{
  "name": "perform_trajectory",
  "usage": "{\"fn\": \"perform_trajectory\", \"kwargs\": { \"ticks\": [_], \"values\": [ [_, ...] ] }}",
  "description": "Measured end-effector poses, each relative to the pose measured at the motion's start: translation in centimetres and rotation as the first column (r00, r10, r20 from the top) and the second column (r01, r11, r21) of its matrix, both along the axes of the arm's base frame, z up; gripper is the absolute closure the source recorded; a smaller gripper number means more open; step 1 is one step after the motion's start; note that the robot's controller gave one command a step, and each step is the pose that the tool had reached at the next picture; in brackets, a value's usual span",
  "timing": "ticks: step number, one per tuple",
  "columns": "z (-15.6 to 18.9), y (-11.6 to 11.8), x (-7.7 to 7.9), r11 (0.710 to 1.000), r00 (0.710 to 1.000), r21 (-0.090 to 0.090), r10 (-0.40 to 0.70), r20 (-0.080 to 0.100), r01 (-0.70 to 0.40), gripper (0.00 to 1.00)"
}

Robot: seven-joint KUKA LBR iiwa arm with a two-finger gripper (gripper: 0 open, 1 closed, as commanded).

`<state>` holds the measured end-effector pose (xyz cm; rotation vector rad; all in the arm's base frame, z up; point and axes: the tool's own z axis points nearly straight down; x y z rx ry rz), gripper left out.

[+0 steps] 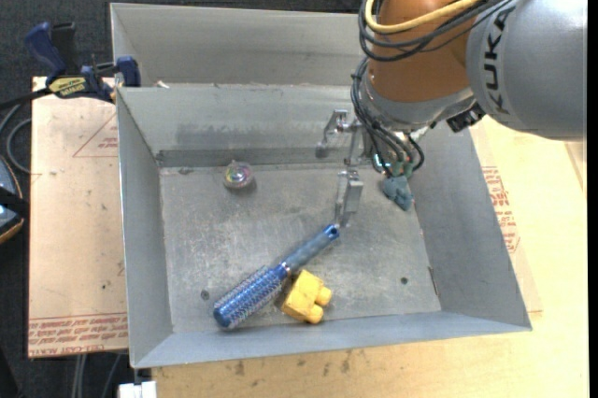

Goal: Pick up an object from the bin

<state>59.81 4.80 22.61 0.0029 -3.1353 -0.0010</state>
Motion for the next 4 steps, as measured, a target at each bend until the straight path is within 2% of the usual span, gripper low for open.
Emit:
{"fn": "perform_trajectory", "kwargs": {
  "ticks": [1,2,3,4],
  "values": [
    [-8.2,-1.2,-7.2,0.997,0.997,-0.002,-0.078,-0.007,0.078,0.00],
    [-15.5,-3.9,-4.9,0.993,0.993,0.004,-0.114,0.018,0.114,0.00],
    [-15.1,-3.9,-4.7,0.994,0.993,0.003,-0.113,0.026,0.113,1.00],
    [-2.3,-2.8,-4.1,0.994,0.994,0.002,-0.109,0.016,0.109,1.00]
  ]
}}
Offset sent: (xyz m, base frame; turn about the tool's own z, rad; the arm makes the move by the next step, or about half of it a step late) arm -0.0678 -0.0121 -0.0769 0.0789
